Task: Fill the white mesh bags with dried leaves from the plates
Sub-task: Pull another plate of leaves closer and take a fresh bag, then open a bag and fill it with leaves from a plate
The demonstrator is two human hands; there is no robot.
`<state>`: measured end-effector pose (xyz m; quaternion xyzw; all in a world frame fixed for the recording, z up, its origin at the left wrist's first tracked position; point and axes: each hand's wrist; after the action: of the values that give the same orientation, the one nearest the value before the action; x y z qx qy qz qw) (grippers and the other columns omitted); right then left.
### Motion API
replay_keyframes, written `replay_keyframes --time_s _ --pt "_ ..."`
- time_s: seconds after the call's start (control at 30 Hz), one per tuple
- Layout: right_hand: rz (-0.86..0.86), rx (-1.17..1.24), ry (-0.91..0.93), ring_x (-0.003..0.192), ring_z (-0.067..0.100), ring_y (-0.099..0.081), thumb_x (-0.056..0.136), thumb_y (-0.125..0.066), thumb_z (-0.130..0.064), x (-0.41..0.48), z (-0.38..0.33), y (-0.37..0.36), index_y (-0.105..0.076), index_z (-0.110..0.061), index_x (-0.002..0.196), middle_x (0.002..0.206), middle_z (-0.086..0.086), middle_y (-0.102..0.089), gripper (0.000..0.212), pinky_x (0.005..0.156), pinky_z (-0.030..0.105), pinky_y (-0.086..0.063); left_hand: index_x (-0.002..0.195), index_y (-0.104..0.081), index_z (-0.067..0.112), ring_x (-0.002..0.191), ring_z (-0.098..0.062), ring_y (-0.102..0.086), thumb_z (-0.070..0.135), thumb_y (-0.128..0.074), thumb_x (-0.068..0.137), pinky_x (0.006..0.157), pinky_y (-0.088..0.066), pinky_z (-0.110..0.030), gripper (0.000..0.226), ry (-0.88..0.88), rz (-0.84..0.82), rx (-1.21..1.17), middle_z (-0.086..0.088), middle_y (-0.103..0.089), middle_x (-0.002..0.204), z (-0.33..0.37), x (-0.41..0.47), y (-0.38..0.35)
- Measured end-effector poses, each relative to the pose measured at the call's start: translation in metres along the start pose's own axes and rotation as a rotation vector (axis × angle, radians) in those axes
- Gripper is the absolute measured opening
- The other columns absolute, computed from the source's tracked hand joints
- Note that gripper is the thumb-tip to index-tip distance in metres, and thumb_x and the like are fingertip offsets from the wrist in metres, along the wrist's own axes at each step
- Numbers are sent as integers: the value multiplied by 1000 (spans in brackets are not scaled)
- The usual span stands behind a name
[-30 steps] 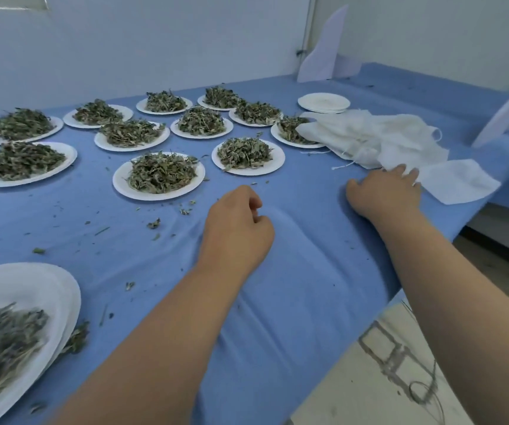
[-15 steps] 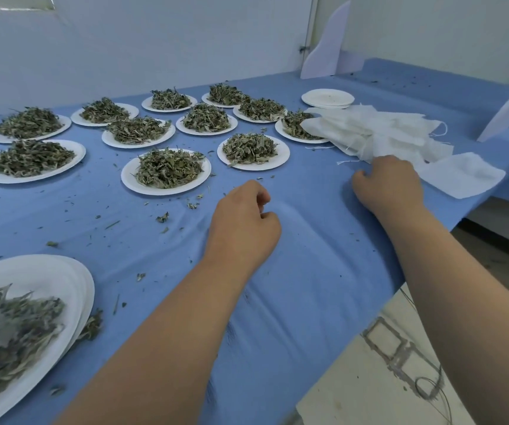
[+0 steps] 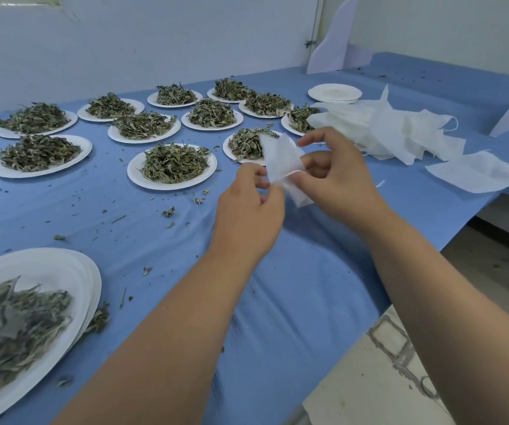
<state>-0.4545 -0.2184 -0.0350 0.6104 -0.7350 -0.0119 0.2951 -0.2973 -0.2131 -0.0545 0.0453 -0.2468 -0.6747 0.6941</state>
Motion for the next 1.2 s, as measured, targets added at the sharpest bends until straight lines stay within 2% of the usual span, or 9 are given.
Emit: replay_keyframes --time_s 0.13,0.2,0.33,0.5,0.7,0.83,0.93,1.03,1.2 --pt "-67 360 -86 79 26 -75 81 -79 -8 0 -20 -17 -63 -21 107 85 7 -78 34 67 35 -59 141 -39 34 119 -8 -56 30 -56 87 92 -47 -32 57 54 55 -147 14 -48 141 5 -2 9" --pt "-88 540 -106 77 27 -74 83 -78 -5 0 -28 -22 -67 -18 103 86 8 -77 27 70 39 -60 144 -37 38 126 -10 -51 24 -56 82 102 -45 -38 66 101 65 -245 17 -46 140 13 -4 15" --pt "-216 780 -96 91 30 -72 92 -64 -1 0 -46 -30 -74 -7 106 99 14 -75 18 83 46 -60 114 -61 25 88 -10 -63 22 -47 63 65 -46 -30 53 354 25 -693 10 -66 98 31 -6 42" --pt "-343 926 -141 90 23 -71 98 -55 -9 -6 -81 -52 -71 -4 109 100 10 -74 20 73 35 -58 123 -62 15 92 -14 -65 21 -53 70 81 -43 -34 54 329 80 -743 4 -72 95 20 -23 97" --pt "-528 1136 -191 93 31 -72 101 -46 -12 -15 -130 -92 -59 1 120 103 14 -73 27 76 41 -58 117 -68 7 79 -20 -60 10 -54 89 65 -49 -30 31 340 130 -937 -4 -69 91 23 -54 154" --pt "-375 992 -293 83 26 -69 99 -55 -15 -19 -144 -122 -63 -5 121 101 11 -71 26 65 34 -58 116 -63 8 70 -19 -72 -3 -66 85 64 -56 -31 33 245 398 -1047 -6 -77 84 20 -74 201" --pt "-199 520 -256 84 20 -65 95 -65 -19 -27 -153 -150 -67 -19 105 96 0 -72 10 66 32 -54 101 -66 11 75 -19 -74 2 -77 82 68 -59 -33 24 103 630 -778 -3 -75 77 14 -93 238" --pt "-90 184 36 83 5 -63 90 -67 -20 -47 -173 -179 -60 -27 105 97 -16 -67 18 72 26 -52 94 -60 22 62 -7 -65 17 -77 85 65 -54 -23 20 -15 807 -258 4 -69 68 4 -110 274" --pt "-438 307 260 85 17 -69 88 -68 -22 -88 -236 -220 -68 -24 93 89 -8 -73 5 70 29 -54 102 -52 27 66 -1 -57 24 -67 91 55 -42 -15 19 -208 770 392 13 -53 65 -8 -133 319"
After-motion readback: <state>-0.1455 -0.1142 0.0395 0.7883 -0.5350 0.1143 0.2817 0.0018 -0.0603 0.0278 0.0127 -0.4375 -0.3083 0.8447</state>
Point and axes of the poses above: each hand's wrist, its own x-axis towards the middle knuckle, its own y-axis out of the back of the hand, z = x × y
